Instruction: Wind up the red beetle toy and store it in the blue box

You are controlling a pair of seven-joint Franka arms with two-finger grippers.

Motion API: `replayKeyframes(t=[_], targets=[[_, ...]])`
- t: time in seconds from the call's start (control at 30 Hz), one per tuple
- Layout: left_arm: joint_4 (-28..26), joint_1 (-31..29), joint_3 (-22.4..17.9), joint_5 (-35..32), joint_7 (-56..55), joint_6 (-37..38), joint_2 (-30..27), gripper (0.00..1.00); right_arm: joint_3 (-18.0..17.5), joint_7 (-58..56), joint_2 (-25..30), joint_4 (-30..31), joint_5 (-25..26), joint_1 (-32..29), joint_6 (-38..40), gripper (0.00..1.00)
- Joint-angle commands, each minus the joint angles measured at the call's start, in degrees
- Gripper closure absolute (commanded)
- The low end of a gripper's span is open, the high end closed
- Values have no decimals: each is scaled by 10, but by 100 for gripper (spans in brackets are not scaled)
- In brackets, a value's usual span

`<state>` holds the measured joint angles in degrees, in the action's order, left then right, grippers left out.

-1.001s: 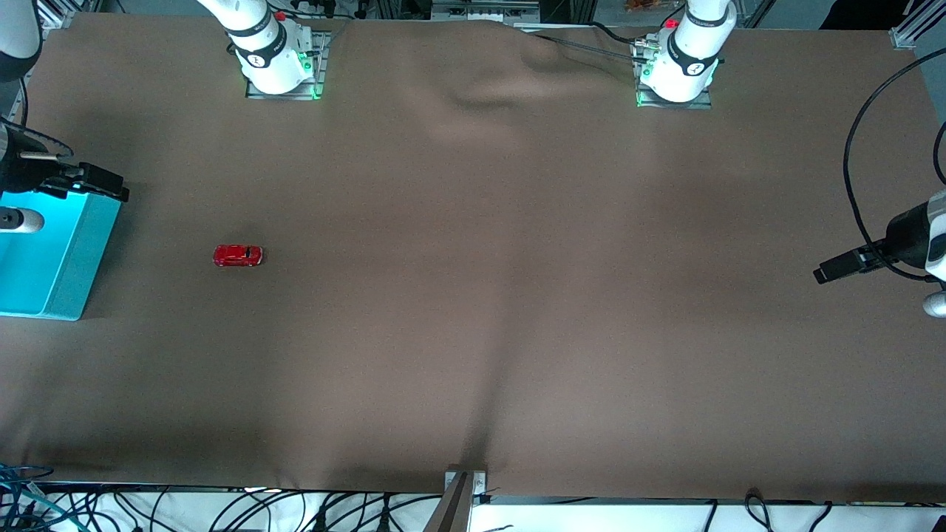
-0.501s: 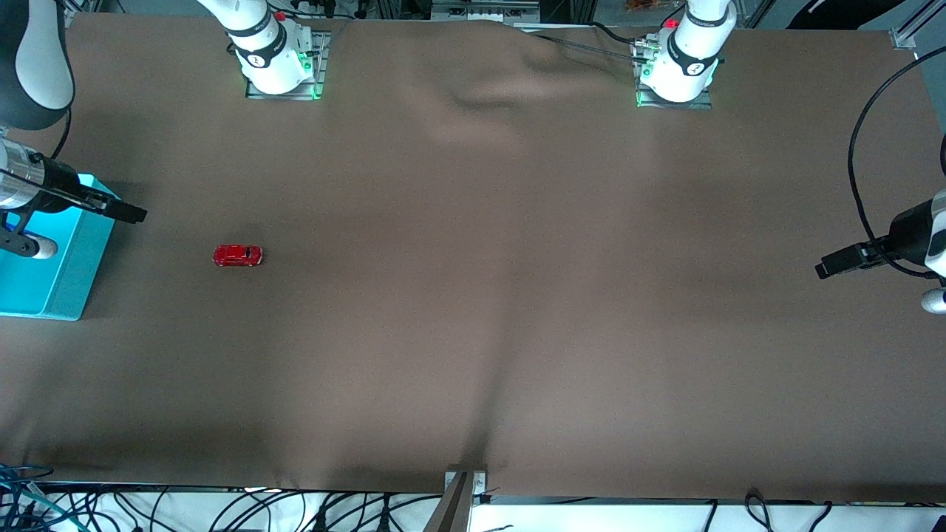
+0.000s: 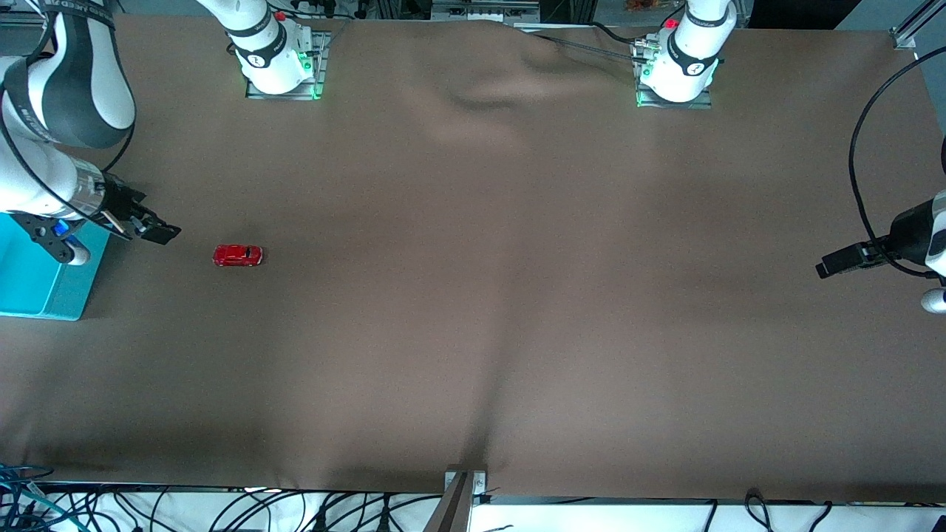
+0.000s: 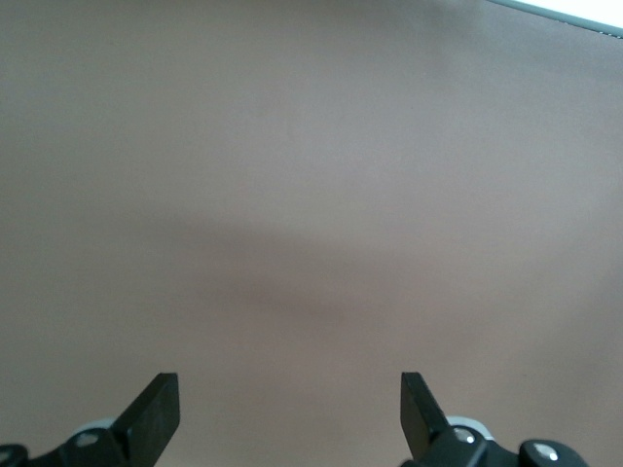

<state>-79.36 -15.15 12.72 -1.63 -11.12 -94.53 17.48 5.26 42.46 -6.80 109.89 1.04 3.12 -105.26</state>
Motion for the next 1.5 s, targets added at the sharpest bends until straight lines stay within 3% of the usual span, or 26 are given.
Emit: replayKeyframes(t=[0.0,0.47,0.8,1.47], targets=[[4,-5,1,0,14,11,-7,0,-1,72,24,59,17,20,-47,0],[4,-15,1,27,13,11,-7,0,-1,197,3,141,37,29,-176,0],[5,-20,4,36,14,10,-7,0,-1,305,-60,139,86,29,-242,0],[5,-20,5,34,14,10,-7,0,0,364,-138,140,85,26,-358,0]])
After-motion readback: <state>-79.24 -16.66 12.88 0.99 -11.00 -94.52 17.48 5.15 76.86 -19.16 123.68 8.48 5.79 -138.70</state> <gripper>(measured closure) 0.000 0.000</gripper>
